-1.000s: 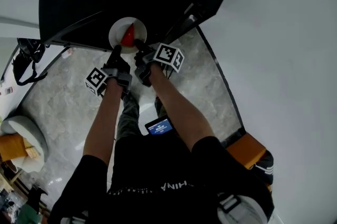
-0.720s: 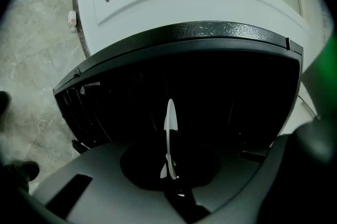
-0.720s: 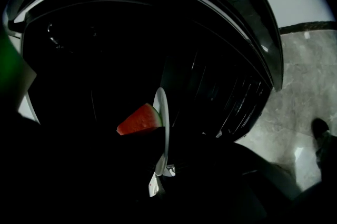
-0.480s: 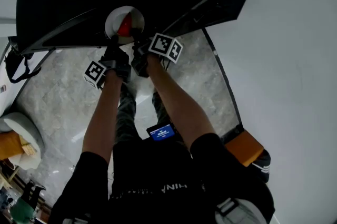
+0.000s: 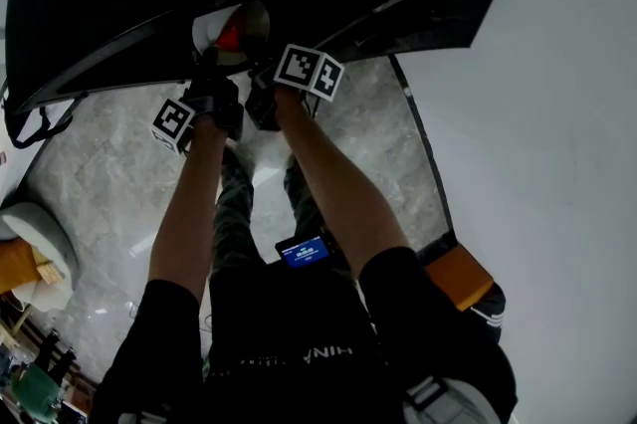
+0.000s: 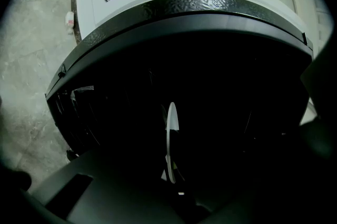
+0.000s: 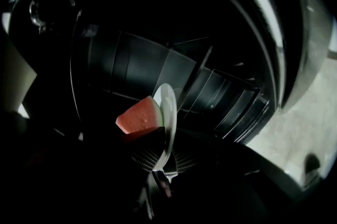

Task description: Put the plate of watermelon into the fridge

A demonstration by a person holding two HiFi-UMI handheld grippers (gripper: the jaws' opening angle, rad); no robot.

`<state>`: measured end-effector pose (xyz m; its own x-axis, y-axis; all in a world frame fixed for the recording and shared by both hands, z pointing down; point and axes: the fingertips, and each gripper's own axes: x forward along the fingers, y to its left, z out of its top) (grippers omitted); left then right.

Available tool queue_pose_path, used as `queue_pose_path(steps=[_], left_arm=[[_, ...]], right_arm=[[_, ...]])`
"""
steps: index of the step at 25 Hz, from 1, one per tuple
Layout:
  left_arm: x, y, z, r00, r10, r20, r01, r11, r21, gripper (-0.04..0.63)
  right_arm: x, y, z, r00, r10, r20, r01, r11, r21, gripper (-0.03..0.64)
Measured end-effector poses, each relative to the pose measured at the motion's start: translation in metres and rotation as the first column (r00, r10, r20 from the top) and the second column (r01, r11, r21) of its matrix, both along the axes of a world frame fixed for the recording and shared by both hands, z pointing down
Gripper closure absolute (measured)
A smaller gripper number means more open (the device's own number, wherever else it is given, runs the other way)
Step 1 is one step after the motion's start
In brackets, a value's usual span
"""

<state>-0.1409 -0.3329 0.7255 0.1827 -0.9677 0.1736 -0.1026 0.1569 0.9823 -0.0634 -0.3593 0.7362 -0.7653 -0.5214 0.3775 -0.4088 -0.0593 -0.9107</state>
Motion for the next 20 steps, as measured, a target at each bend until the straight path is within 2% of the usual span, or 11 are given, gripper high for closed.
queue_pose_path(steps=[4, 8, 12, 14, 20], left_arm=[[-0.002, -0.004, 0.002, 0.999, -0.034, 0.001, 0.034, 0.999, -0.012, 0.574], [-0.004, -0.009, -0.003, 0.998, -0.06, -0.003, 0.06, 0.998, -0.006, 0.574], [-0.009, -0.013, -0.002, 0.998, -0.064, 0.025, 0.064, 0.998, -0.01, 0.572], [-0.008, -0.014, -0.002, 0.998, -0.05, 0.044, 0.05, 0.999, -0.001, 0.572], [-0.004, -0.009, -0.001, 0.995, 0.055, 0.081, -0.057, 0.998, 0.02, 0.563]], right_arm=[[-0.002, 0.001, -0.001, 0.995, -0.08, -0.056, 0.081, 0.996, 0.029, 0.58], [0.005, 0.011, -0.008, 0.988, -0.133, -0.084, 0.138, 0.988, 0.062, 0.54], [0.003, 0.034, -0.008, 0.965, -0.222, -0.137, 0.234, 0.969, 0.079, 0.538], [0.0, 0.039, -0.004, 0.954, -0.248, -0.169, 0.264, 0.961, 0.082, 0.568], [-0.01, 0.031, 0.001, 0.962, -0.215, -0.171, 0.23, 0.97, 0.078, 0.582]])
